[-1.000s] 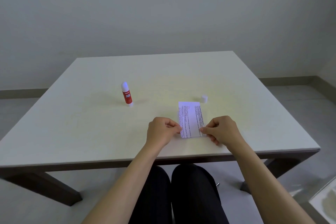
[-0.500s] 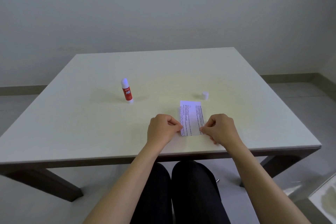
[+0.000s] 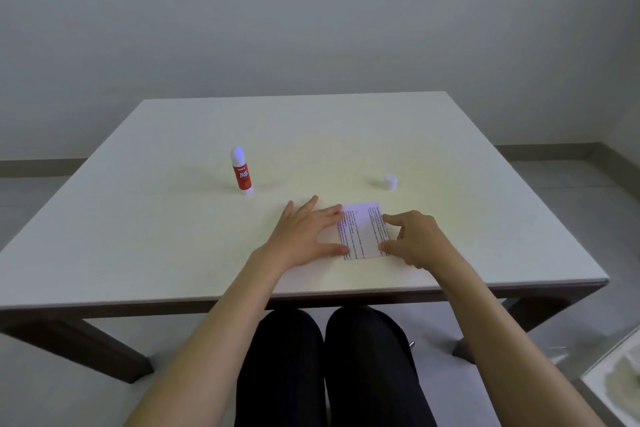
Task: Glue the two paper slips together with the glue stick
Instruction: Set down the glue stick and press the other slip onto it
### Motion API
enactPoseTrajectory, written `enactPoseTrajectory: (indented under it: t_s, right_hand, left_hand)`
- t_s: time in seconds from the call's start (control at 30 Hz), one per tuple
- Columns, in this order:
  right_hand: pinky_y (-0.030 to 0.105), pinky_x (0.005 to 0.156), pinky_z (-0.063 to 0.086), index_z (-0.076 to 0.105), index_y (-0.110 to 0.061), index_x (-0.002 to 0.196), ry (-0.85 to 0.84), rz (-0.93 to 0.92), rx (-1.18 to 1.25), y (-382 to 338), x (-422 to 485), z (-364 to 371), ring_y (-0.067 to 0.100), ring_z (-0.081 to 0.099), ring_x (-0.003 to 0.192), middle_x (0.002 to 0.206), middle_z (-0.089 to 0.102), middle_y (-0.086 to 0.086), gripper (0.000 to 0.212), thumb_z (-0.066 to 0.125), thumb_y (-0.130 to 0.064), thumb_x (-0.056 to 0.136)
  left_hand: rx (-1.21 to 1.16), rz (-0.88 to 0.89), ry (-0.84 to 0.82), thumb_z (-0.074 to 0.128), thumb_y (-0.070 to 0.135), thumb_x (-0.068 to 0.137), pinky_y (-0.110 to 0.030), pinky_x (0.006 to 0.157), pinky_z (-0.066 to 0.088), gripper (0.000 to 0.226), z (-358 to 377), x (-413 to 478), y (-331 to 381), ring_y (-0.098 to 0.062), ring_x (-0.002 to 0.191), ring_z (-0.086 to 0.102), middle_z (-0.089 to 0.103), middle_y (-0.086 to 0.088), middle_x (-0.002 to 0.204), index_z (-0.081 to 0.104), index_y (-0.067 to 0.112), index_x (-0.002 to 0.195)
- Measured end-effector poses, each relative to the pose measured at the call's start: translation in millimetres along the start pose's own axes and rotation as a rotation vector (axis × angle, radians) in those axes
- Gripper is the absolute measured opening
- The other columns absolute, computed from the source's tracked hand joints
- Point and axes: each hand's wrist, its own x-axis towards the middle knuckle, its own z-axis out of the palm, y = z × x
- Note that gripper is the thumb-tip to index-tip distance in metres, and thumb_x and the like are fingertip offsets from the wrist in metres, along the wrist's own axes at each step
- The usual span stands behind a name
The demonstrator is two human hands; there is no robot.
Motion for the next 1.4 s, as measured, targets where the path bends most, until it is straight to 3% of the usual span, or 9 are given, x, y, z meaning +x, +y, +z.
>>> enactPoseTrajectory:
  t_s: [0.2,0.3,0.37,0.57,0.8,0.9,1.0,1.23,1.4]
  right_hand:
    - [0.02,0.047,0.042,0.028,-0.033,0.146,-0.057,-0.082,-0.066,-10.5,5.0,3.6,0.016,0.049,0.051,0.072,0.056,-0.003,0.073,0.064,-0.017,0.085]
    - [0.03,0.082,0.047,0.033,-0.028,0.146,-0.097,-0.125,-0.228,-22.2,9.9,11.0,0.024,0.057,0.099,0.126,0.06,0.006,0.062,0.06,-0.03,0.09]
    - [0.037,0.092,0.044,0.032,-0.028,0.146,-0.113,-0.125,-0.308,-30.3,12.5,17.7,0.027,0.049,0.122,0.14,0.05,0.004,0.06,0.055,-0.036,0.091]
    - [0.035,0.077,0.041,0.034,-0.027,0.142,-0.082,-0.152,-0.499,-40.4,14.7,36.6,0.029,0.052,0.118,0.132,0.054,0.004,0.053,0.047,-0.043,0.094]
    - [0.035,0.082,0.039,0.033,-0.023,0.142,0.099,-0.187,-0.616,-46.5,5.3,38.6,0.029,0.05,0.116,0.131,0.049,0.008,0.059,0.049,-0.045,0.091]
    - [0.05,0.114,0.013,0.013,-0.022,0.151,0.098,-0.41,-0.628,-54.1,-3.3,61.6,0.029,0.019,0.143,0.157,0.023,0.002,0.062,0.03,-0.049,0.097]
    - [0.059,0.108,-0.021,0.003,-0.029,0.151,-0.081,-0.528,-0.587,-53.1,-0.4,77.1,0.027,-0.011,0.148,0.161,0.003,-0.013,0.06,0.014,-0.053,0.097]
    - [0.06,0.108,-0.023,-0.011,-0.03,0.15,-0.078,-0.329,-0.701,-43.9,37.8,61.6,0.026,-0.025,0.144,0.16,-0.012,-0.016,0.073,0.002,-0.067,0.089]
    - [0.055,0.101,-0.034,-0.013,-0.032,0.148,-0.128,-0.488,-0.604,-45.3,12.0,83.7,0.021,-0.028,0.143,0.158,-0.016,-0.018,0.089,-0.006,-0.08,0.074]
  left_hand:
    - [0.045,-0.041,-0.042,0.054,0.069,0.076,-0.057,0.114,-0.013,0.084,-8.4,1.8,-8.2,-0.017,0.149,-0.004,0.016,0.022,0.157,0.025,0.035,0.147]
    - [0.044,-0.085,-0.045,0.056,0.067,0.075,-0.058,0.114,-0.014,0.083,-15.2,-4.7,-23.5,-0.014,0.149,-0.001,0.017,0.024,0.156,0.028,0.036,0.146]
    - [0.065,-0.099,-0.052,0.056,0.067,0.075,-0.058,0.113,-0.015,0.082,-20.0,-8.4,-34.3,-0.013,0.149,-0.001,0.017,0.026,0.156,0.028,0.037,0.146]
    - [-0.058,-0.109,-0.08,0.063,0.059,0.075,-0.053,0.115,-0.016,0.079,-24.9,-12.6,-52.4,-0.009,0.148,0.003,0.018,0.03,0.154,0.029,0.041,0.145]
    - [-0.135,-0.089,-0.008,0.064,0.06,0.075,-0.051,0.114,-0.017,0.078,-16.5,-18.7,-52.6,-0.01,0.148,0.003,0.021,0.029,0.153,0.032,0.04,0.143]
    - [-0.115,-0.086,-0.007,0.061,0.06,0.076,-0.055,0.113,-0.015,0.077,-16.0,-17.9,-52.6,-0.013,0.149,0.003,0.02,0.028,0.154,0.031,0.04,0.144]
    - [-0.094,-0.086,-0.02,0.058,0.058,0.08,-0.056,0.112,-0.015,0.075,-14.3,-17.0,-53.6,-0.014,0.149,0.001,0.016,0.028,0.155,0.026,0.04,0.146]
    - [0.009,-0.088,-0.099,0.054,0.07,0.075,-0.056,0.113,-0.018,0.094,-19.8,-13.9,-52.2,-0.015,0.148,-0.011,0.007,0.024,0.158,0.008,0.038,0.15]
    - [0.027,-0.089,-0.095,0.054,0.066,0.078,-0.057,0.113,-0.016,0.09,-21.8,-15.0,-50.0,-0.017,0.148,-0.01,0.006,0.026,0.157,0.01,0.036,0.15]
